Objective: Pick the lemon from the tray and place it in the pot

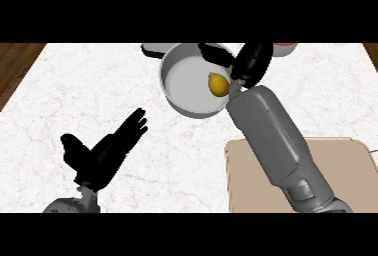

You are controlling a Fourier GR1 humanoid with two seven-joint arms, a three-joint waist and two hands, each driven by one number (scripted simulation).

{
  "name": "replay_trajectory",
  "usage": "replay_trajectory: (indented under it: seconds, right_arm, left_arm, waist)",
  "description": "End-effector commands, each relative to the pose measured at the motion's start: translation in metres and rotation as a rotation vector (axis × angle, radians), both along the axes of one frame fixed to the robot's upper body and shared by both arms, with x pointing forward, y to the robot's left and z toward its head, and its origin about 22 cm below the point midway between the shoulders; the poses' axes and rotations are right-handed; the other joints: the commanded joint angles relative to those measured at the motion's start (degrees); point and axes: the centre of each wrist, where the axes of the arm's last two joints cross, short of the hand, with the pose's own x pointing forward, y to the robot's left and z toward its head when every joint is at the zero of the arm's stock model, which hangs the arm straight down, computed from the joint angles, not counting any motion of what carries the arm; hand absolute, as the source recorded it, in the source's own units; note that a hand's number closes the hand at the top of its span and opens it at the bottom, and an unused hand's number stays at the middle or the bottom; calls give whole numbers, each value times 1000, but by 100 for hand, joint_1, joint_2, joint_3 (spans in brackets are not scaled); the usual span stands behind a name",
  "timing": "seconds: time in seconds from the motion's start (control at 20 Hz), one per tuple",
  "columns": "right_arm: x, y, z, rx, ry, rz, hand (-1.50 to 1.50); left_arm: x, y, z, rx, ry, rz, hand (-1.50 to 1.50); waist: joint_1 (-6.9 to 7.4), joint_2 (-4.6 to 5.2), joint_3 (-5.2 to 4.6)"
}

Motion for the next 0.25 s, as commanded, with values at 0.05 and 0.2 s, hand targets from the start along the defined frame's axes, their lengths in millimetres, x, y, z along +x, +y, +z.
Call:
replay_trajectory:
  seconds: [0.05,0.2]
  right_arm:
    - [9,5,-17,21,-55,-101,-150]
    - [1,-17,-41,62,-52,-153,-150]
  left_arm:
    - [7,-4,11,5,9,33,0]
    - [7,10,-8,0,14,69,0]
  waist:
    - [-212,-78,-6]
    - [-335,-96,-7]
